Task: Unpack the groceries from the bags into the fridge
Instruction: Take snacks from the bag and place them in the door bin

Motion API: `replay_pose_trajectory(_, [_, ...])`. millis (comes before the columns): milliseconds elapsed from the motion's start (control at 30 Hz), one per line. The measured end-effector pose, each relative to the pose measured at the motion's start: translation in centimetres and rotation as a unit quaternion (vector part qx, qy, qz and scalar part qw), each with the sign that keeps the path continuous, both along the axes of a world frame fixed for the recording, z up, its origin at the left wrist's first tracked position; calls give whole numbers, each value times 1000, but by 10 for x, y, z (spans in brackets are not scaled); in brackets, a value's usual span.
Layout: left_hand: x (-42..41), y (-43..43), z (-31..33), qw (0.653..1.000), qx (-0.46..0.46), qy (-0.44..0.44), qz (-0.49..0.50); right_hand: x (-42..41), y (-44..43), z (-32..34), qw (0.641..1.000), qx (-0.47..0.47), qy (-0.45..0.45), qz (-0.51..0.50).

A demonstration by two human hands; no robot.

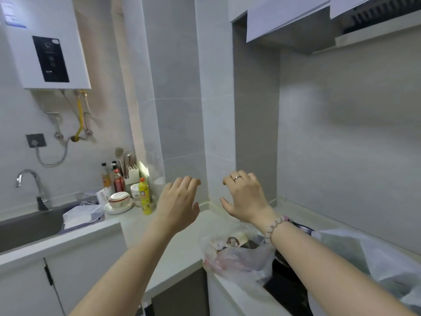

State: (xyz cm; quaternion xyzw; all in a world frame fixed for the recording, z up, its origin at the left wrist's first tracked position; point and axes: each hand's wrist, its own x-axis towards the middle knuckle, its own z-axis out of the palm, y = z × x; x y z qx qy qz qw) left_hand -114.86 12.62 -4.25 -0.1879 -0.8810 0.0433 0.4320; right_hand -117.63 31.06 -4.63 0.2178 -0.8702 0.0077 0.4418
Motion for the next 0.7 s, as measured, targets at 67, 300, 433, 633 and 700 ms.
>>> replay_pose_trajectory(67, [-17,16,-4,1000,7,-3,-14,-11,16,-6,1000,7,0,-16])
replay_pose_trajectory(300, [-62,39,-23,998,-14,-46,-32,-37,33,-30,997,3,-47,-61])
replay_pose_trajectory(433, [-92,40,-33,993,49,-90,-61,-59,34,-46,994,12,-74,-78])
replay_pose_trajectory(633, [-142,45,-58,981,44,-161,-101,-91,27,-59,983,0,-135,-124])
replay_pose_trajectory(700, [-160,48,-65,977,50,-170,-117,-101,25,-65,980,-9,-145,-136])
